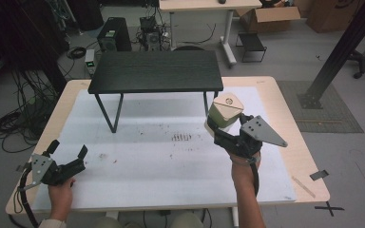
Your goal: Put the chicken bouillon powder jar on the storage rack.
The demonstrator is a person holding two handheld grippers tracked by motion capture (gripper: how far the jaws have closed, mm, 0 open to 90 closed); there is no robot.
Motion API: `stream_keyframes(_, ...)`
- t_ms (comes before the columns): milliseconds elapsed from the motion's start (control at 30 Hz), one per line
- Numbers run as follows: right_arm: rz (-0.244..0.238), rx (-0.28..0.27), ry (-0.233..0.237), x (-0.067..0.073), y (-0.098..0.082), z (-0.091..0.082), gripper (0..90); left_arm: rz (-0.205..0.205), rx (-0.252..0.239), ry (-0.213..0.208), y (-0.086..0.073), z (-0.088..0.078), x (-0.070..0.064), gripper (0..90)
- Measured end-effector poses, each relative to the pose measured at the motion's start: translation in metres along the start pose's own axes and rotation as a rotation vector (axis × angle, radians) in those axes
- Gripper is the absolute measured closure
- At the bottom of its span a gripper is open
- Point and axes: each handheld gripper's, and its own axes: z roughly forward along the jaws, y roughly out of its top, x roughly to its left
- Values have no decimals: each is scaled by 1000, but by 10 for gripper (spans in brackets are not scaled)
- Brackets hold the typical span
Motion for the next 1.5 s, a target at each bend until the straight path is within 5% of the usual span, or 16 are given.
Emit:
stream_keyframes(733,-23,-59,38,1,43,28,291,3,7,0,0,0,0,2)
stream_keyframes(1500,-39,-58,71,1,71,64,291,-5,6,0,0,1,0,2)
